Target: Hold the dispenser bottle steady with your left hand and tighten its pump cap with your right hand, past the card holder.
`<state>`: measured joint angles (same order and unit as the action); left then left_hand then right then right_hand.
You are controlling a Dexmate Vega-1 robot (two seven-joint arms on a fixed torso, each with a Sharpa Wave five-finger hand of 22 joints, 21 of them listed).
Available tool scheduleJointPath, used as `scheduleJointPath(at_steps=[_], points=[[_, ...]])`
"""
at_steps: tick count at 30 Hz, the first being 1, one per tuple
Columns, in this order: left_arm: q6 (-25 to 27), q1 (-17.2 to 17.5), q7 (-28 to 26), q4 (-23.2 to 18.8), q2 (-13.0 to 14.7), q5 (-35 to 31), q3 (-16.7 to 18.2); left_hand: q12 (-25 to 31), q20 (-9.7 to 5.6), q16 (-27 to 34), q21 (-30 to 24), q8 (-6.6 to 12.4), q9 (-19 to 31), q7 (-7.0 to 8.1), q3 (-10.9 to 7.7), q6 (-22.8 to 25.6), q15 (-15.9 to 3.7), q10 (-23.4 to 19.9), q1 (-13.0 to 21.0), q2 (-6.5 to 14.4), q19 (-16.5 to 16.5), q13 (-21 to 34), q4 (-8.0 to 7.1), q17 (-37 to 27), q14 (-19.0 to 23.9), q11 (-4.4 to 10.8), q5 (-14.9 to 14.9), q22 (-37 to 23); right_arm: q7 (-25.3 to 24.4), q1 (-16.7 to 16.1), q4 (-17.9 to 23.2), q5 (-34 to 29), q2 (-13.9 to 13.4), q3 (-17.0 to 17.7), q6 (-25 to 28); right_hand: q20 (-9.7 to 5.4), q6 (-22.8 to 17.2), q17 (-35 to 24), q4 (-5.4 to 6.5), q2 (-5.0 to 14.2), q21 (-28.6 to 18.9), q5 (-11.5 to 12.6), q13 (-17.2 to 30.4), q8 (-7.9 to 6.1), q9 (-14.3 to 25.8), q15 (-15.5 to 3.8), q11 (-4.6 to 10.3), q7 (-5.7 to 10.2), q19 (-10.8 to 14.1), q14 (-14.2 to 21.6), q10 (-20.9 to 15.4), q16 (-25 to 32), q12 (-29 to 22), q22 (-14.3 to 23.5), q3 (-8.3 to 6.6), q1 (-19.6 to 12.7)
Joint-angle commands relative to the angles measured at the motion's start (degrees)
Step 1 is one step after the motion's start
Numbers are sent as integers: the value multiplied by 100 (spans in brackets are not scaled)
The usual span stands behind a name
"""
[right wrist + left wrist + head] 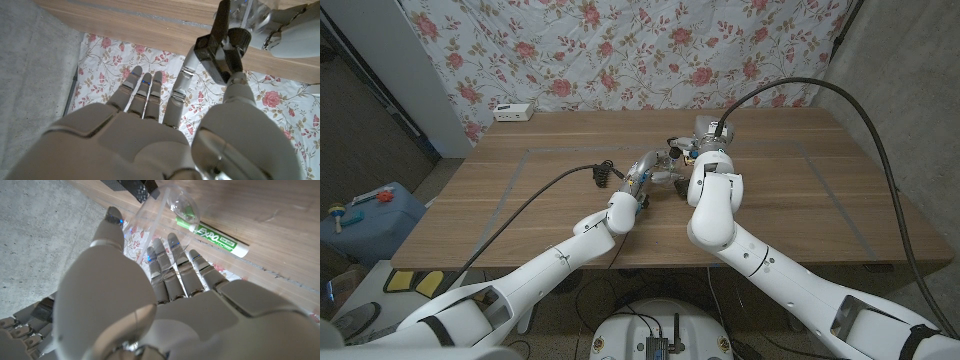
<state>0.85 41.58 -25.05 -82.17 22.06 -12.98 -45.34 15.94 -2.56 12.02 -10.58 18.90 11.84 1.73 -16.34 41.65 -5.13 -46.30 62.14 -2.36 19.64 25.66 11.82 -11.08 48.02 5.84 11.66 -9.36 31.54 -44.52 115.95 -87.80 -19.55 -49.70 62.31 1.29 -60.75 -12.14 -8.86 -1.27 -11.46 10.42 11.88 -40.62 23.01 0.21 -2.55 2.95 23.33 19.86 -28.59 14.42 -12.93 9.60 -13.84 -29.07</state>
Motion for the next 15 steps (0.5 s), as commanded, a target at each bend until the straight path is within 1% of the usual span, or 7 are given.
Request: scheduleJointPath(at_steps=[1,7,9,10,11,14,15], points=[[31,4,-3,17,-30,14,-6,-1,-621,28,-4,48,13,202,-425,1076,-464,-149,-413,797,38,15,-370,-14,123,100,6,-14,-196,-403,-88,-267,372,460,-522,-28,-153,-13,-3,15,-27,23,7,-108,57,-11,21,5,77,86,-85,37,-41,21,-53,-90],[-18,-2,3,36,-23,16,-19,-7,-616,26,-4,43,13,208,-434,1071,-469,-155,-420,802,38,20,-369,-14,122,108,8,-14,-371,-494,-107,-227,453,568,-706,-36,-345,-11,-18,32,-29,24,7,-241,107,-52,44,23,128,157,-174,53,-50,23,-85,-165],[-17,-2,12,36,-23,21,-21,-10,-616,25,-3,44,13,208,-436,1075,-466,-153,-424,803,35,21,-370,-13,122,102,9,-14,-439,-520,-114,-217,481,592,-734,-39,-450,-10,-17,36,-32,23,7,-301,122,-65,77,29,155,189,-223,60,-57,23,-93,-184],[20,4,3,24,-31,18,-19,-11,-616,24,-3,47,13,207,-438,1083,-467,-153,-426,805,36,22,-371,-13,120,103,9,-14,-464,-529,-125,-224,499,602,-738,-39,-475,-10,-16,41,-35,23,6,-317,128,-78,49,23,170,208,-252,65,-64,24,-98,-194],[-9,-1,9,37,-29,22,-23,-10,-616,21,-3,47,13,219,-438,1085,-455,-158,-426,801,35,22,-368,-11,115,102,9,-14,-478,-538,-124,-215,503,613,-757,-39,-540,-9,-16,49,-37,23,6,-352,134,-86,72,23,187,226,-277,68,-67,24,-107,-208],[-12,-5,5,46,-33,14,-30,-13,-617,24,-3,45,13,206,-439,1084,-458,-162,-433,805,37,25,-372,-15,116,118,10,-14,-505,-552,-135,-188,517,644,-801,-43,-619,-5,-18,56,-39,23,5,-386,131,-92,65,43,209,257,-303,74,-67,25,-119,-233],[14,-1,1,37,-40,17,-26,-14,-618,24,-4,45,13,204,-440,1084,-458,-160,-434,806,37,25,-372,-15,117,116,10,-14,-535,-559,-143,-182,529,650,-804,-42,-630,-4,-18,60,-42,23,5,-375,102,-102,79,32,224,264,-318,74,-68,25,-124,-242]])
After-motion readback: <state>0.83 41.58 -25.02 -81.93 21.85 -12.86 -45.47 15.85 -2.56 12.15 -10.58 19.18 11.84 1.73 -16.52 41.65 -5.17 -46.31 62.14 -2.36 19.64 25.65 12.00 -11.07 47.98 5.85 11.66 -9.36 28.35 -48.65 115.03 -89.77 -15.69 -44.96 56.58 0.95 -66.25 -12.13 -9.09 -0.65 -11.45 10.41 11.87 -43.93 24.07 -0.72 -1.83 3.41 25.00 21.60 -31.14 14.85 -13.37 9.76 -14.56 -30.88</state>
